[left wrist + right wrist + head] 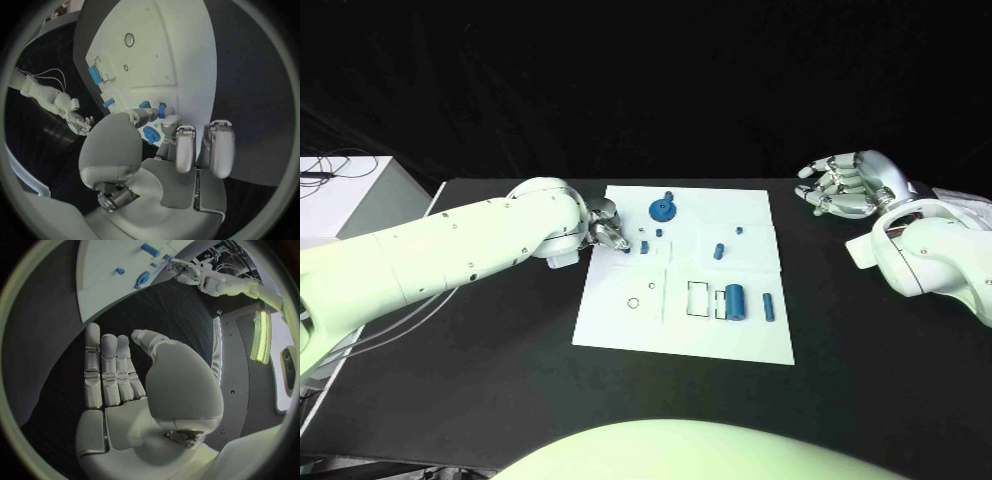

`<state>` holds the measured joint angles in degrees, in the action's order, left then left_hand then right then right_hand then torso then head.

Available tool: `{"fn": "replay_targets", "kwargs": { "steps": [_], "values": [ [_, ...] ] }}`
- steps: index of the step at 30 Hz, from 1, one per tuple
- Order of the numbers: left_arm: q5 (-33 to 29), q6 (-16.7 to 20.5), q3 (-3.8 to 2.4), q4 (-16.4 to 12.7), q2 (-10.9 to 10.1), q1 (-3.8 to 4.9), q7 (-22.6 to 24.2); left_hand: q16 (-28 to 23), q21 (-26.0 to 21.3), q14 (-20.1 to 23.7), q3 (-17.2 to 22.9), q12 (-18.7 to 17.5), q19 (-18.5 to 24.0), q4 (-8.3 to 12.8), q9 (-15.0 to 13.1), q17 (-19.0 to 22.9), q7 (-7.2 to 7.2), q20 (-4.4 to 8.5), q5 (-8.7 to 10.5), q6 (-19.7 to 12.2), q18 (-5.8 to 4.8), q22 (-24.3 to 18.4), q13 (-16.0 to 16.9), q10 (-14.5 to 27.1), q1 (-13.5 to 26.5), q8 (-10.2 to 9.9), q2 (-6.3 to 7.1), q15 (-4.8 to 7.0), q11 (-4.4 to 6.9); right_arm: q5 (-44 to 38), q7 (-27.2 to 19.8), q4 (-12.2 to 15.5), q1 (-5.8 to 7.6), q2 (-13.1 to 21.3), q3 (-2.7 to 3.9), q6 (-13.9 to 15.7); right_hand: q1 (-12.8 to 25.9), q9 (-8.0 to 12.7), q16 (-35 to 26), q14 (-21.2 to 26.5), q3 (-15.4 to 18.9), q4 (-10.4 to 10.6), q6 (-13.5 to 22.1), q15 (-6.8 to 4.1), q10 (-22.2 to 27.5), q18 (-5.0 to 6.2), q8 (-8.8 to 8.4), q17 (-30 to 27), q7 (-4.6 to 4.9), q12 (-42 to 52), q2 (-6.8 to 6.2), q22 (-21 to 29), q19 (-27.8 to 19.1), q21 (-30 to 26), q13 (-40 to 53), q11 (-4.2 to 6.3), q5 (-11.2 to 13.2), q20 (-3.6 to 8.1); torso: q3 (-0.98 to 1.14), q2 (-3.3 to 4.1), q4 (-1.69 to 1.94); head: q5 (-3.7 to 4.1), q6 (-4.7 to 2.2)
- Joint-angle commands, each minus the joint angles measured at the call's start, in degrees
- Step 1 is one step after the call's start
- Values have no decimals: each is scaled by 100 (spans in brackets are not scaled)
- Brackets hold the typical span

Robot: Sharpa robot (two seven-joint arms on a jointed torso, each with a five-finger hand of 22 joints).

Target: Assemble the parts on the task board

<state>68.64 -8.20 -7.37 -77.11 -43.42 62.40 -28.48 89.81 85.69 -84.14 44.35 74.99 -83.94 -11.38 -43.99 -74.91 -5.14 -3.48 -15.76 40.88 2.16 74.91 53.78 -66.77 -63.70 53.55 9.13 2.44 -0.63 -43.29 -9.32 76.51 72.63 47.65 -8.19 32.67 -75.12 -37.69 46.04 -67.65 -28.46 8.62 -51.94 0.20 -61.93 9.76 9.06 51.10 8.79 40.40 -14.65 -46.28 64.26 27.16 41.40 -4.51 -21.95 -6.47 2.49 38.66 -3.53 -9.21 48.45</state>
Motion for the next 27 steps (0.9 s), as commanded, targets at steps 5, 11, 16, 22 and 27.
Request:
{"fn": "replay_targets", "kwargs": {
  "steps": [5, 11, 16, 22, 27],
  "values": [
    [-22, -41, 3, -6, 15, -9, 29, 19, 17, -586, 1076, 11, -102, 1052, -5, -1509, 15, 13, -28, 14, -23, 750, 6, -40, 5, 31, -49, 28, -8, -17, -30, 1, -8, -4, 1, -87, 16, -9, -19, 33, -24, -6, -6, 11, 4, 69, -18, -5, 24, -37, -2, 5, 39, -30, -5, 44, -20, 12, 8, 2, -3, -4, -6],
    [-15, -61, 3, 0, 16, -9, 28, 19, 17, -586, 1076, 11, -102, 1052, -5, -1509, 15, 13, -28, 14, -23, 750, 6, -40, 5, 31, -49, 28, -8, -17, -29, 2, -10, 2, 1, -86, 16, -9, -19, 33, -24, -6, -6, 11, 4, 69, -18, -5, 24, -37, -2, 5, 39, -30, -5, 44, -20, 12, 7, 3, -3, -7, 12],
    [-3, -78, 3, 7, 15, -9, 27, 19, 17, -586, 1076, 11, -102, 1052, -5, -1509, 15, 13, -28, 14, -23, 750, 6, -40, 5, 31, -49, 28, -8, -17, -29, 1, -11, 4, 1, -86, 16, -9, -19, 33, -24, -6, -6, 11, 4, 69, -18, -5, 24, -37, -2, 5, 39, -30, -5, 44, -20, 12, 6, 0, -2, 0, 26],
    [8, -94, 4, 34, 23, -10, 25, 19, 21, -586, 1095, 1, -107, 1061, -4, -1509, 18, 14, -26, 23, -24, 758, -14, -38, 22, 30, -47, 31, -5, -17, -32, 6, -12, 4, 1, -85, 17, -13, -26, 28, -23, -8, -6, 10, -1, 70, -18, -15, 23, -39, 1, 19, 49, -45, -20, 45, -23, 13, 6, 1, 0, 7, 43],
    [11, -137, 5, 46, 34, -10, 20, 19, 19, -586, 1099, 3, -105, 1064, -4, -1509, 19, 15, -26, 23, -23, 754, -8, -42, 23, 29, -47, 32, -4, -17, -34, 3, -12, -4, 2, -82, 20, -14, -27, 27, -23, -6, -6, 10, -2, 70, -18, -18, 24, -39, 3, 22, 51, -48, -24, 45, -23, 13, 5, 6, -4, 1, 56]
  ]
}}
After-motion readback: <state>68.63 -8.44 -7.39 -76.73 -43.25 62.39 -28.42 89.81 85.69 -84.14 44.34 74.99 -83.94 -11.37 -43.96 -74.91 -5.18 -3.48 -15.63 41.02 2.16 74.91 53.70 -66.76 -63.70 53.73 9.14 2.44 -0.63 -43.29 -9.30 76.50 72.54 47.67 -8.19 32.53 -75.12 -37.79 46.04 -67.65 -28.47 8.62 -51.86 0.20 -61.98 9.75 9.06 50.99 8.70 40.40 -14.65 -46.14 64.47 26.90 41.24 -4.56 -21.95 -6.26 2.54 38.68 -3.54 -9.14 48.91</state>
